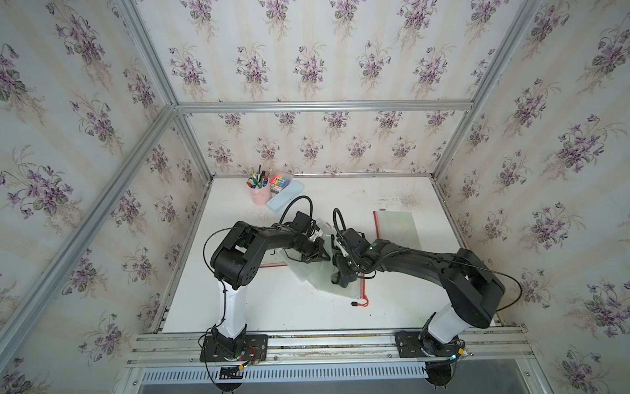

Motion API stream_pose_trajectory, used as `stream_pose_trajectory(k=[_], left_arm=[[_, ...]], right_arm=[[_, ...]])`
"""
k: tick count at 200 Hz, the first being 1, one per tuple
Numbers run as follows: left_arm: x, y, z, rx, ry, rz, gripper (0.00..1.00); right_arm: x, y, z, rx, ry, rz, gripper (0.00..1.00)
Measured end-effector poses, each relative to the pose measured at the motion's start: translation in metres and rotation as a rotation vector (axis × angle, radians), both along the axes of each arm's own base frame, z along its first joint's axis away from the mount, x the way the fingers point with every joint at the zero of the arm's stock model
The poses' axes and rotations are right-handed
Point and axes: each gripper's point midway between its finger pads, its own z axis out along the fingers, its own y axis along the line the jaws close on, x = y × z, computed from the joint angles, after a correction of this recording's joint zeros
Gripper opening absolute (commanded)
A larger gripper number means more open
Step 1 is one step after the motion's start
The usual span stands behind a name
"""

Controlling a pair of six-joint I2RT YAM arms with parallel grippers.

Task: Wipe the document bag
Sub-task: Wipe the dirt from the document bag.

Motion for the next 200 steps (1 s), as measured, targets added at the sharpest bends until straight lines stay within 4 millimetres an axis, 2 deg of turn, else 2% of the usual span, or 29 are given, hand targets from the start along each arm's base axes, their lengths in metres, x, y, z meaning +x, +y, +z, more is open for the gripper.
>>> stream_pose_trajectory(k=[9, 38, 55, 77, 106, 137, 153, 171, 200], left_arm=[[0.001, -0.004, 0.000, 0.000, -0.004, 0.011, 0.00], [0.005, -0.007, -0.001, -0.010, -0.016, 0.045, 0.00], [0.010, -0.006, -0.001, -0.012, -0.048, 0.068, 0.00], [0.015, -0.005, -0.001, -0.006, -0.087, 0.089, 0.00], [0.014, -0.006, -0.001, -0.004, -0.104, 0.090, 0.00], [0.012, -0.006, -0.001, -0.005, -0.106, 0.087, 0.00], [0.012, -0.007, -0.001, -0.005, -0.108, 0.085, 0.00], [0.011, -0.008, -0.001, -0.010, -0.102, 0.080, 0.00], [0.010, -0.011, -0.002, -0.025, -0.084, 0.066, 0.00]], right_arm=[[-0.001, 0.001, -0.010, -0.013, 0.026, -0.015, 0.08], [0.004, -0.003, -0.021, -0.053, 0.060, -0.092, 0.08], [0.014, -0.007, -0.023, -0.012, 0.069, -0.171, 0.08], [0.037, -0.013, -0.022, 0.055, 0.050, -0.290, 0.08], [0.083, -0.024, -0.013, 0.043, -0.083, -0.417, 0.08], [0.102, -0.047, -0.011, -0.014, -0.150, -0.496, 0.08], [0.099, -0.050, -0.010, -0.039, -0.161, -0.488, 0.08], [0.080, -0.047, -0.005, -0.088, -0.169, -0.418, 0.09], [0.042, -0.012, -0.002, -0.070, -0.118, -0.246, 0.09]])
